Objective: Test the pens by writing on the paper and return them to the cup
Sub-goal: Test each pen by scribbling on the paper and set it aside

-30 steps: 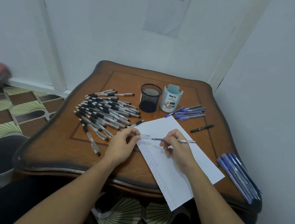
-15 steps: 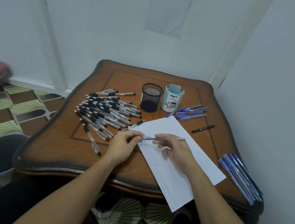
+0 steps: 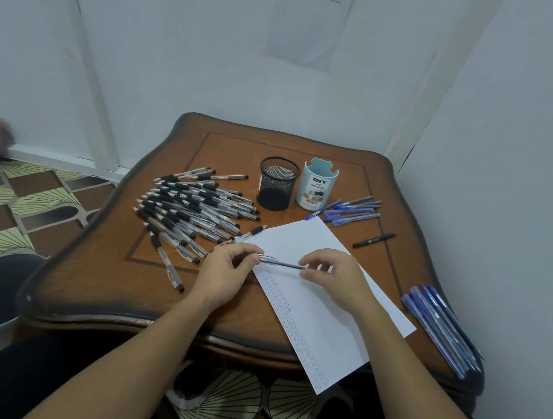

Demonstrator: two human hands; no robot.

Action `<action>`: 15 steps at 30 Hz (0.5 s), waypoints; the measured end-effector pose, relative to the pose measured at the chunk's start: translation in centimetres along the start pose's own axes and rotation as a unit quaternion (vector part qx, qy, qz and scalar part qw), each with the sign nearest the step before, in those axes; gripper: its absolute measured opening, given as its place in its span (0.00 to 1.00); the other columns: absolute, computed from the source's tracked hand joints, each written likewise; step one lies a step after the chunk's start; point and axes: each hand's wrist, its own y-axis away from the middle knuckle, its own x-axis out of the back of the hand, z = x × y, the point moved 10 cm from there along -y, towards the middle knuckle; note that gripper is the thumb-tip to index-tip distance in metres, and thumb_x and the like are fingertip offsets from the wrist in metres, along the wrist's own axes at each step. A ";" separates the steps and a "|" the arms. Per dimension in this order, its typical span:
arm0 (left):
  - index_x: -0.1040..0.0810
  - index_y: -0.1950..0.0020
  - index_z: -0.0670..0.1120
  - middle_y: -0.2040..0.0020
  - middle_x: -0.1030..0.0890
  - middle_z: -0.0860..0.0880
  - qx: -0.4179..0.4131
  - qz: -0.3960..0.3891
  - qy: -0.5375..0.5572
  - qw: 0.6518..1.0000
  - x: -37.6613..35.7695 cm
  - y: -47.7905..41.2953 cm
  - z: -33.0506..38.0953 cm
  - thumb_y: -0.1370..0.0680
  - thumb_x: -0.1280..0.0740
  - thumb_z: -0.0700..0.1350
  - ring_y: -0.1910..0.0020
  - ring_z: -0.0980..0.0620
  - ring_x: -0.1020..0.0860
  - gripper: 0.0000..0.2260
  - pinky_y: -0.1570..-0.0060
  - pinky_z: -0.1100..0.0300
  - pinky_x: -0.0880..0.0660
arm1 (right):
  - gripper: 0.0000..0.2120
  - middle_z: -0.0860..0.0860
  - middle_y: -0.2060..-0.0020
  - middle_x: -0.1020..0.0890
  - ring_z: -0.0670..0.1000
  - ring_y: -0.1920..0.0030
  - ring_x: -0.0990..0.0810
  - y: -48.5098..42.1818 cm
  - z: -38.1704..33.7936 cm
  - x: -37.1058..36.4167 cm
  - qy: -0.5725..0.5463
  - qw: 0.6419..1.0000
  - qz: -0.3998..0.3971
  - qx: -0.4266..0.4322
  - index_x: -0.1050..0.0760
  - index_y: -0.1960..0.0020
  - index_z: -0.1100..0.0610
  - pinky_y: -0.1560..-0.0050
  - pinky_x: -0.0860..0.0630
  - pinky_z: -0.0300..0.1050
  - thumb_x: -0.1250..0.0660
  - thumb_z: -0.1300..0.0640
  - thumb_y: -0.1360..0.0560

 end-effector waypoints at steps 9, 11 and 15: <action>0.22 0.36 0.55 0.42 0.23 0.60 -0.055 -0.063 -0.125 0.989 -1.3 0.9 1.0 0.27 0.27 0.54 0.42 0.62 0.29 0.19 0.40 0.60 0.32 | 0.10 0.48 0.51 0.26 0.49 0.49 0.26 1.5 1.8 2.9 0.159 0.987 0.026 -0.002 0.21 0.41 0.54 0.52 0.35 0.38 0.37 0.60 0.19; 0.21 0.38 0.55 0.40 0.24 0.59 -0.063 -0.067 -0.146 0.985 -1.4 0.8 1.0 0.28 0.26 0.55 0.41 0.61 0.29 0.19 0.39 0.58 0.32 | 0.10 0.48 0.53 0.27 0.51 0.50 0.25 2.5 3.4 5.6 0.155 0.985 0.075 -0.017 0.20 0.41 0.57 0.57 0.35 0.36 0.37 0.62 0.20; 0.20 0.41 0.55 0.39 0.23 0.57 -0.065 -0.065 -0.155 0.984 -1.5 0.6 0.9 0.29 0.25 0.56 0.39 0.58 0.28 0.19 0.38 0.55 0.31 | 0.11 0.50 0.53 0.26 0.49 0.55 0.28 5.4 7.6 11.2 0.167 0.969 0.157 -0.093 0.20 0.41 0.56 0.62 0.35 0.38 0.37 0.63 0.20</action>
